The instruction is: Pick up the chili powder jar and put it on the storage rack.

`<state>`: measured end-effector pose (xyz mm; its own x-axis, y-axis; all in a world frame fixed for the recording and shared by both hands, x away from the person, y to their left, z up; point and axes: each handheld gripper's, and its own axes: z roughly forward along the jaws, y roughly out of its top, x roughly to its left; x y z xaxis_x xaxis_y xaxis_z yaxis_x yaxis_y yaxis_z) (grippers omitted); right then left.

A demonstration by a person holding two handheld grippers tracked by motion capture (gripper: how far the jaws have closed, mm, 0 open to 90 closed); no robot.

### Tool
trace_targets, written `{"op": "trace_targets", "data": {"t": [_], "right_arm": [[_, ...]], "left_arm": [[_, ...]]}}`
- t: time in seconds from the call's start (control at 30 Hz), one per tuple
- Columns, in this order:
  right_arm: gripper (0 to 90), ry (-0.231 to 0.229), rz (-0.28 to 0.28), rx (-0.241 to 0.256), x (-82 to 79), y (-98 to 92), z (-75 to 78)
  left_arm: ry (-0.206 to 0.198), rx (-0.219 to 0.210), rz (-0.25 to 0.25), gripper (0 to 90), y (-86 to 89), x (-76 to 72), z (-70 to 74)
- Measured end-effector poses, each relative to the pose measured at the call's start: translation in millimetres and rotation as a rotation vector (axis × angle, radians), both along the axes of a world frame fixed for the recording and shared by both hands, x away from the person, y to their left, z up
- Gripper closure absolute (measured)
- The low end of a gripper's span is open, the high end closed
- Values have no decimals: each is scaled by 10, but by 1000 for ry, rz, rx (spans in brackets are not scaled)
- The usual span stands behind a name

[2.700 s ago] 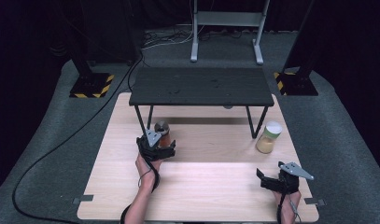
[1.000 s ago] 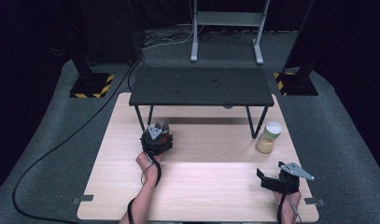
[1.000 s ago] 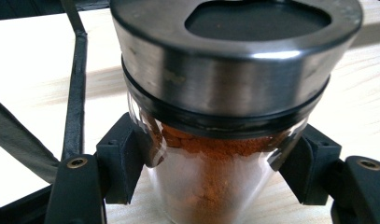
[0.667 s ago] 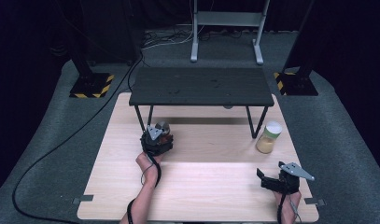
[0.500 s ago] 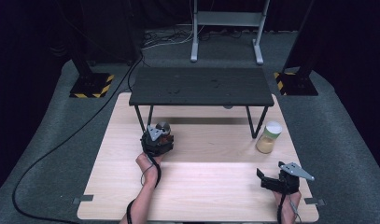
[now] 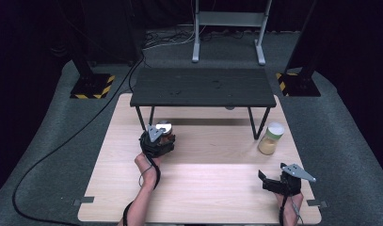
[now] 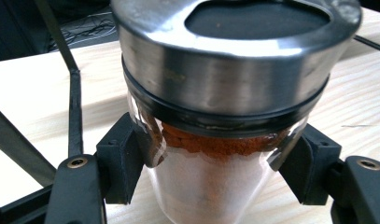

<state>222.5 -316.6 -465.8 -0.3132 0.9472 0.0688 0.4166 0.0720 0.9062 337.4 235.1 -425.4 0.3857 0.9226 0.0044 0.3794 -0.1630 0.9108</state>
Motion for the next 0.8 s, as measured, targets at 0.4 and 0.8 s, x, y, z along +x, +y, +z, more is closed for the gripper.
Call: {"op": "trace_targets", "data": {"t": [0.4,0.8], "right_arm": [[0,0,1,-3,-1,3,1],[0,-1,-1,-4,-4,6,1]], "left_arm": [[-4,12,-40,313,12,-29,163],[-7,11,-65,313,11,-9,295]]}}
